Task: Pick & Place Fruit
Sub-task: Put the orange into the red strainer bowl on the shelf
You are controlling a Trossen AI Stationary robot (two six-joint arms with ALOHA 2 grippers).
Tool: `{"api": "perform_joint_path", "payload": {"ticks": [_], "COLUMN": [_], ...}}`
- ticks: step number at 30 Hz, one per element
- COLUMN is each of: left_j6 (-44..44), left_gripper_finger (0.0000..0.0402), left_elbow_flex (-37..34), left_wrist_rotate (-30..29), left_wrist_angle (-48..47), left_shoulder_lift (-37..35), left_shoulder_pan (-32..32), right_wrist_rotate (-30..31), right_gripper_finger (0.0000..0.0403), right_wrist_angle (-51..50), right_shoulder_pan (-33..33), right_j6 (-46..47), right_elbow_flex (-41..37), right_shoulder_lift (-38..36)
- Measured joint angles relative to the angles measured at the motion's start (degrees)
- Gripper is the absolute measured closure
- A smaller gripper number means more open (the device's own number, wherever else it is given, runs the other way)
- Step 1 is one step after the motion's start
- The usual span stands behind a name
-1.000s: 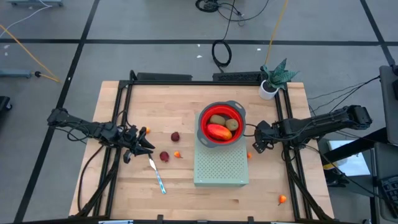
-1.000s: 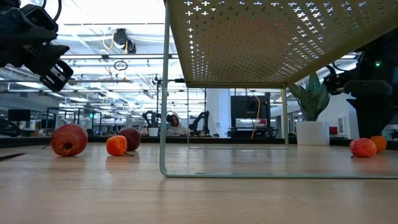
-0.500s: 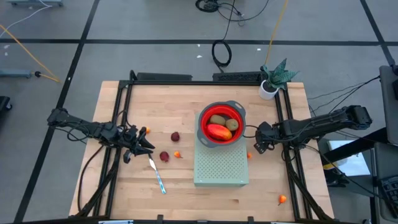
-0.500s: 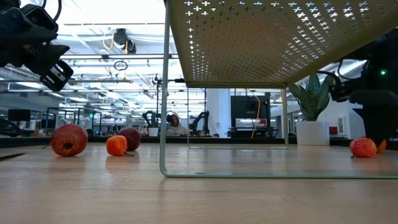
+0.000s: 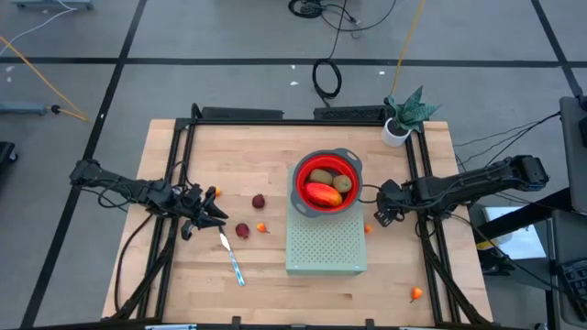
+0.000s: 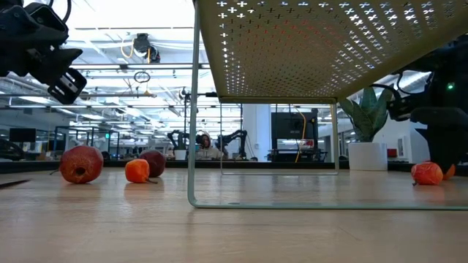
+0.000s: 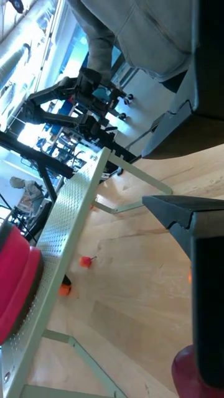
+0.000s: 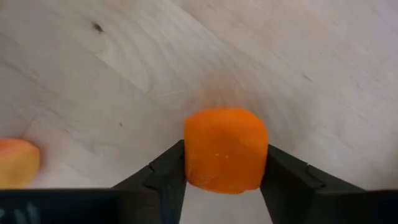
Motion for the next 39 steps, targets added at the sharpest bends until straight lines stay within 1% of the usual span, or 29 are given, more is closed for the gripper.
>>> {"api": "perform_joint_path", "payload": {"ticks": [3, 6, 11, 15, 19, 22, 31, 39], "left_j6": [-0.13, -0.13, -0.13, -0.13, -0.11, -0.11, -0.21, -0.26], "left_gripper_finger": [0.0300, 0.0300, 0.0300, 0.0300, 0.0300, 0.0300, 0.0300, 0.0300], "left_elbow_flex": [0.00, 0.00, 0.00, 0.00, 0.00, 0.00, 0.00, 0.00], "left_wrist_rotate": [0.00, 0.00, -0.02, -0.02, -0.02, -0.02, -0.02, -0.02], "left_wrist_angle": [0.00, 0.00, 0.00, 0.00, 0.00, 0.00, 0.02, 1.20], "left_shoulder_lift": [0.00, 0.00, 0.00, 0.00, 0.00, 0.00, 0.00, 0.02], "left_shoulder_pan": [0.02, 0.04, 0.04, 0.04, 0.02, 0.02, 0.00, 0.00], "right_wrist_rotate": [-0.02, -0.07, -0.31, 0.02, 0.49, 2.43, 13.59, 19.80], "right_gripper_finger": [0.0260, 0.0272, 0.0273, 0.0274, 0.0274, 0.0274, 0.0275, 0.0275], "right_wrist_angle": [-0.15, -0.22, -1.50, -5.45, -6.78, -9.10, -15.35, -14.63], "right_shoulder_pan": [0.00, 0.00, 0.00, 0.00, 0.00, 0.00, -0.02, -0.02], "right_j6": [1.39, 1.71, 4.55, 6.03, 6.11, 6.18, 5.65, 0.75], "right_elbow_flex": [0.00, 0.00, 0.30, 2.61, 4.86, 7.37, 16.59, 23.29], "right_shoulder_lift": [-0.18, -1.05, -3.93, -6.43, -8.89, -10.18, -11.32, -11.32]}}
